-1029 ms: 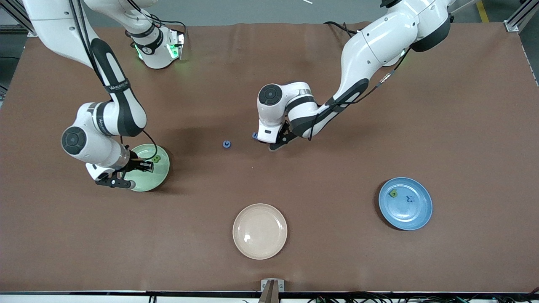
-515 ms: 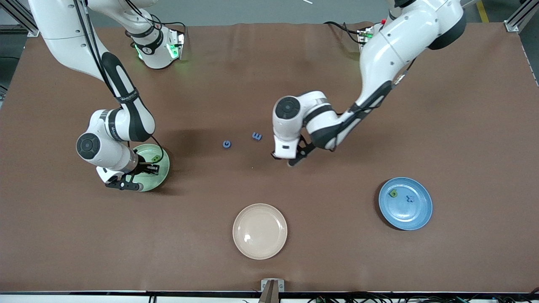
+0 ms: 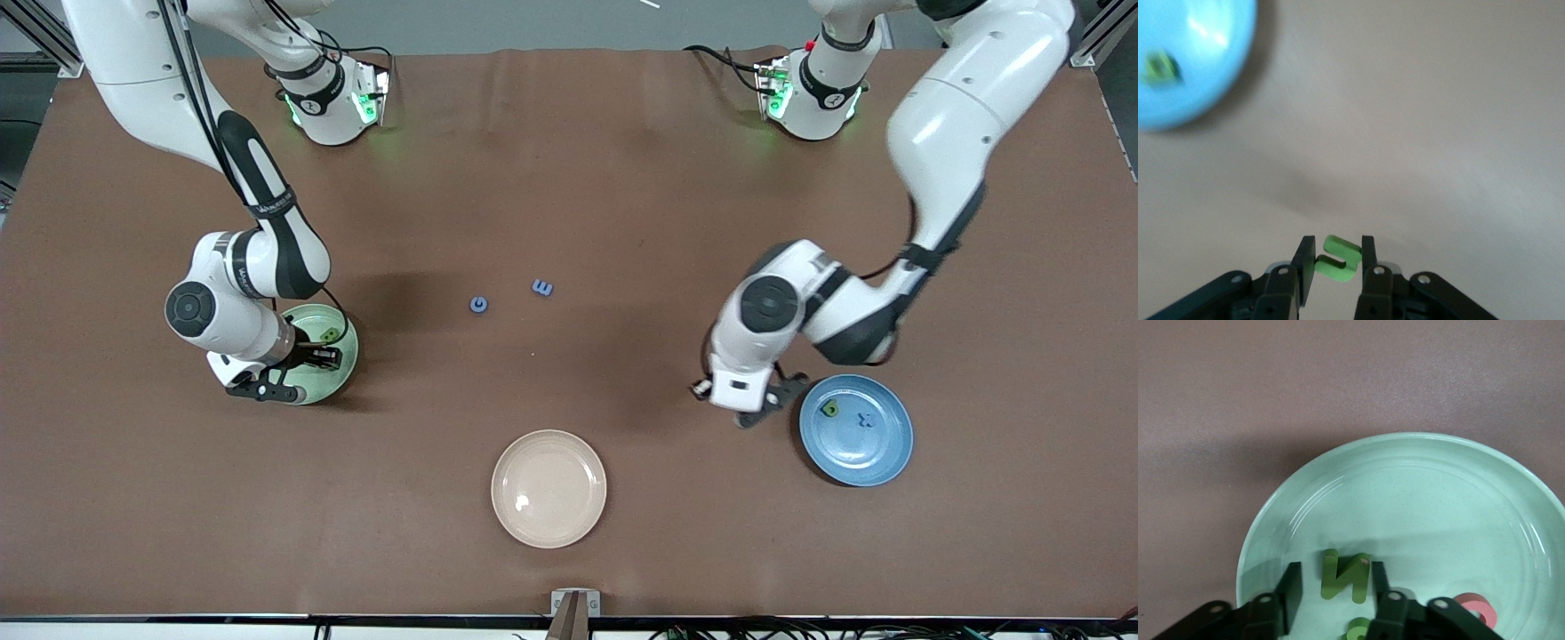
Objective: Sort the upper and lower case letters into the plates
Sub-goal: 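Drop N on green plate while the left gripper drops u on blue plate, then grasp blue G with the right gripper while the left gripper reaches blue m, then place G on the green plate while the left gripper grasps blue m, then drop blue m on blue plate while the right gripper returns to rest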
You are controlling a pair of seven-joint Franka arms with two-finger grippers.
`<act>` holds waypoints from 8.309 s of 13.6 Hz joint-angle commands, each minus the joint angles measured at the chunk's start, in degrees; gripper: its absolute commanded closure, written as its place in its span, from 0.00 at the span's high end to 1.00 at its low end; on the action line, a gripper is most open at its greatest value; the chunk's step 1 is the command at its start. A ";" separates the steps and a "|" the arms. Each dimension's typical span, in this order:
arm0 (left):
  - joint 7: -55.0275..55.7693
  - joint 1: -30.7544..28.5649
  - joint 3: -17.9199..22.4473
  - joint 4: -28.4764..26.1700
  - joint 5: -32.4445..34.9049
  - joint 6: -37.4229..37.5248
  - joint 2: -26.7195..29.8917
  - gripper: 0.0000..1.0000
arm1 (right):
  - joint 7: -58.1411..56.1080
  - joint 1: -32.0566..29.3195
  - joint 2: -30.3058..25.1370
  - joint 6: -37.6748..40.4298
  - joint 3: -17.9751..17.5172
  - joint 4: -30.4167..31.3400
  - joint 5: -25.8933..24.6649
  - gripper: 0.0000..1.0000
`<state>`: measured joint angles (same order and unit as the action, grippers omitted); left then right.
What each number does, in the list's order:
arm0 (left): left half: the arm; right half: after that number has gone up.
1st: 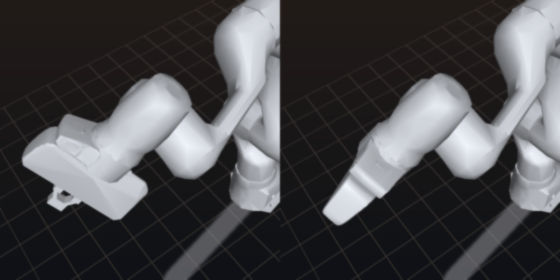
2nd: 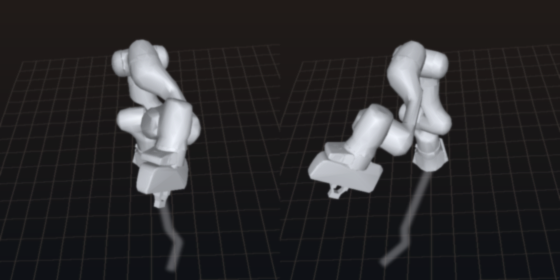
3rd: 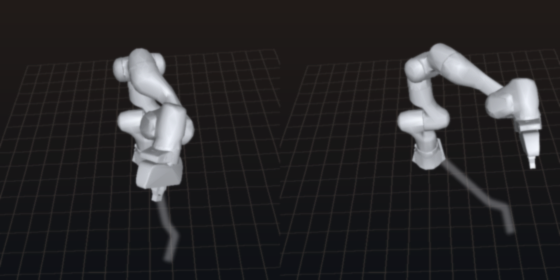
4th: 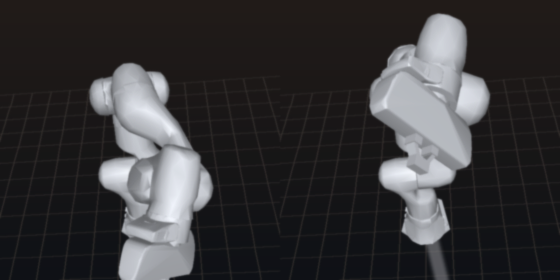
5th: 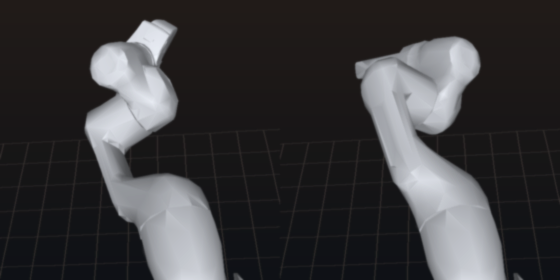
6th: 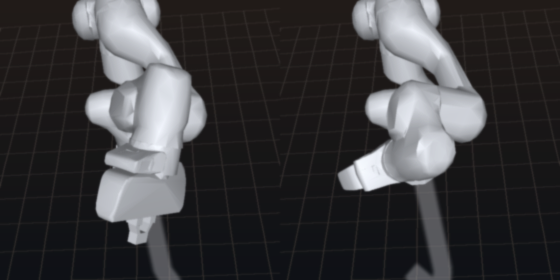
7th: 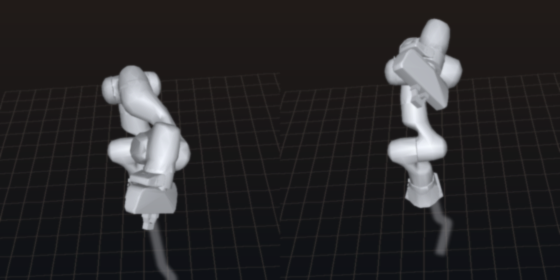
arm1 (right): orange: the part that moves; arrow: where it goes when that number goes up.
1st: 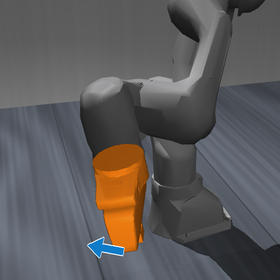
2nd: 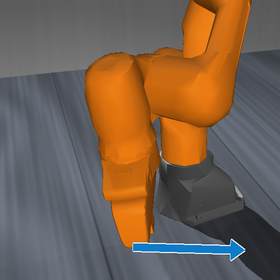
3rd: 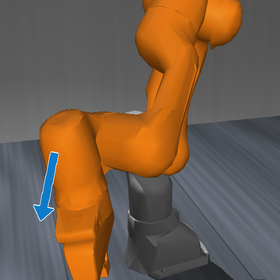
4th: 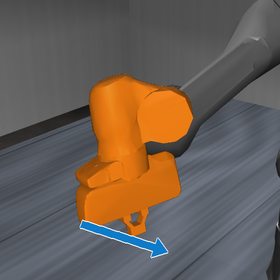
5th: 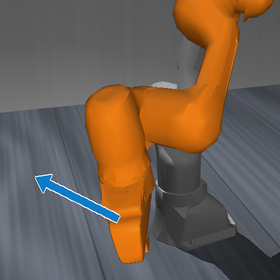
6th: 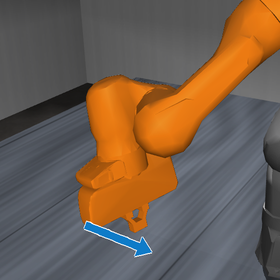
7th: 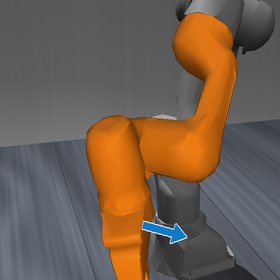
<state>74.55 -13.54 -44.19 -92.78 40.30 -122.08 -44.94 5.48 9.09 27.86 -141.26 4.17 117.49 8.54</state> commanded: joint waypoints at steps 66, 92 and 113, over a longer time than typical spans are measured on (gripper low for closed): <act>60.89 37.80 5.43 6.82 1.19 -9.14 -11.05 0.10 | -4.16 6.20 1.41 3.45 10.41 -2.70 4.03 0.07; -15.55 -6.49 -3.71 5.15 1.36 5.71 -2.17 0.03 | -5.21 2.43 -5.96 58.82 12.70 -41.90 -4.32 1.00; -34.12 -10.89 4.46 5.15 2.51 -6.43 -2.62 1.00 | -6.27 -1.61 -13.62 64.18 11.22 -44.45 -4.32 1.00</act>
<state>41.56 -23.97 -39.54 -86.80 42.26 -129.40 -50.06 -0.62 9.52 16.44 -76.64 17.49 70.62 4.41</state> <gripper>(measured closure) 0.207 0.000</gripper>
